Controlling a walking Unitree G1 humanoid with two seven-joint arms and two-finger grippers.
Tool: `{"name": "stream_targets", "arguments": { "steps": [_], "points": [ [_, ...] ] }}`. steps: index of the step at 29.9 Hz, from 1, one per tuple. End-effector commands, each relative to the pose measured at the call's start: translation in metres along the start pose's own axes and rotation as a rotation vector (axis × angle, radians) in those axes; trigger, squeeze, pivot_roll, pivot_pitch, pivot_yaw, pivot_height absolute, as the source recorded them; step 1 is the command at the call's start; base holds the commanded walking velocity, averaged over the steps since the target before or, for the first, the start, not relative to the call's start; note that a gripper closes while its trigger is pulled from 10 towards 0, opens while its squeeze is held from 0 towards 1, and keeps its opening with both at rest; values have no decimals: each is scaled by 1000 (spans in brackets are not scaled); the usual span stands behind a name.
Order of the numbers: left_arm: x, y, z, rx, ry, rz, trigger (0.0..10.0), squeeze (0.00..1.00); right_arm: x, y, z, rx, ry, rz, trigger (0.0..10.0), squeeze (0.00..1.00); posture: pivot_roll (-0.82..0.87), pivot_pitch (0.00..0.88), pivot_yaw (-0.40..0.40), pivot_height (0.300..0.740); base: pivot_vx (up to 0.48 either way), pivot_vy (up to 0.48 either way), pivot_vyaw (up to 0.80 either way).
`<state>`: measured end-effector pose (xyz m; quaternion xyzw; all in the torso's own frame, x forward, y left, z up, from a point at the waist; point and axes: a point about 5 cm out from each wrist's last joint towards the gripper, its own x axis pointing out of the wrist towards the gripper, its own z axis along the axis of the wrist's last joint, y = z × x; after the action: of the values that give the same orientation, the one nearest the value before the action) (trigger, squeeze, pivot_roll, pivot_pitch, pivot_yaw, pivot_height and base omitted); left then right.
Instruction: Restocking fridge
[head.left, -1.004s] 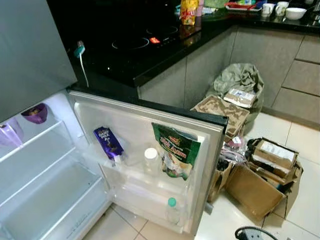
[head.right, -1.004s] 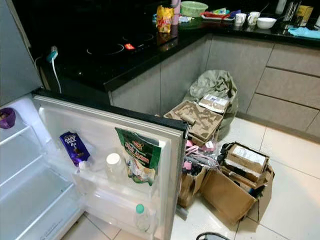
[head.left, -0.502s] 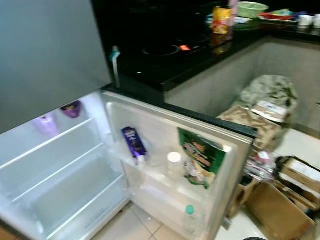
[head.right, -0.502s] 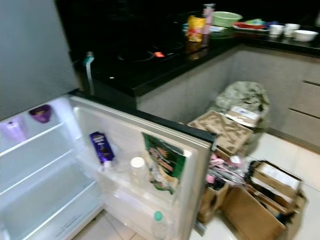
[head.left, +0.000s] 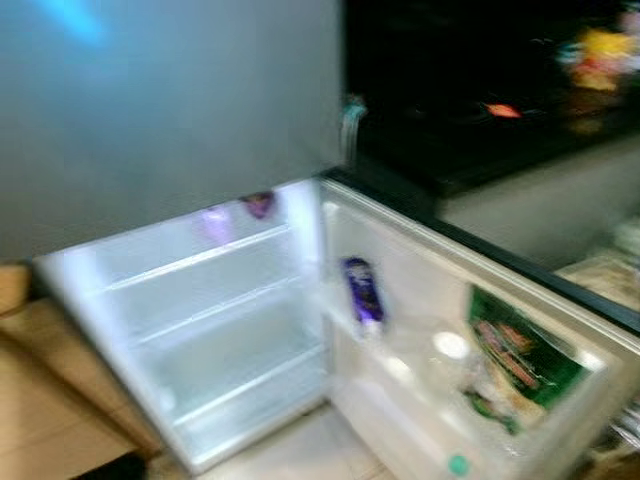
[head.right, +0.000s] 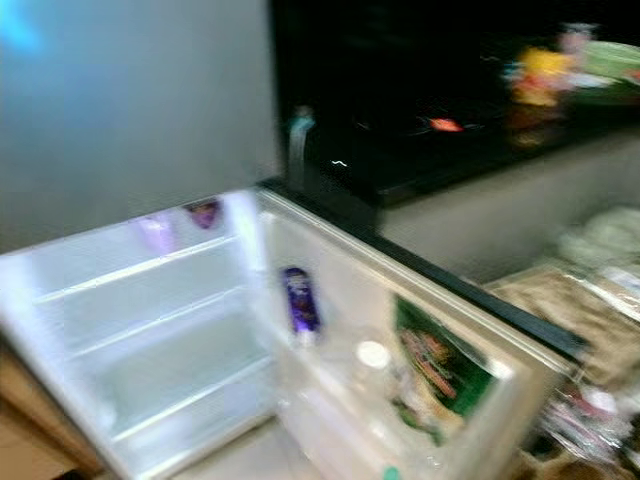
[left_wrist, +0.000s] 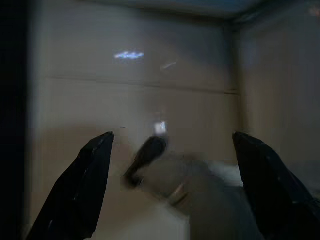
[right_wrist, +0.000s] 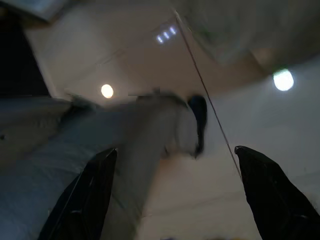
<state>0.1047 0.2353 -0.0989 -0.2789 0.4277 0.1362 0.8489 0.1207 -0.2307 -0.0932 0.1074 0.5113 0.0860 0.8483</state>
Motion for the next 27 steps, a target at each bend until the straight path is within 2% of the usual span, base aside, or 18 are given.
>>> {"name": "stream_targets", "arguments": {
  "steps": [1, 27],
  "points": [
    [2, -3, 6, 18, -13, -4, 10000, 0, 2, 6, -6, 11, 18, 27, 10000, 0, -104, 34, 26, 740, 0, 0, 781],
    [3, -3, 6, 14, -4, 18, 10000, 0, 3, 11, -10, 14, 22, 71, 10000, 0, -104, 44, 29, 740, 0, 0, 781]
  ]
}}
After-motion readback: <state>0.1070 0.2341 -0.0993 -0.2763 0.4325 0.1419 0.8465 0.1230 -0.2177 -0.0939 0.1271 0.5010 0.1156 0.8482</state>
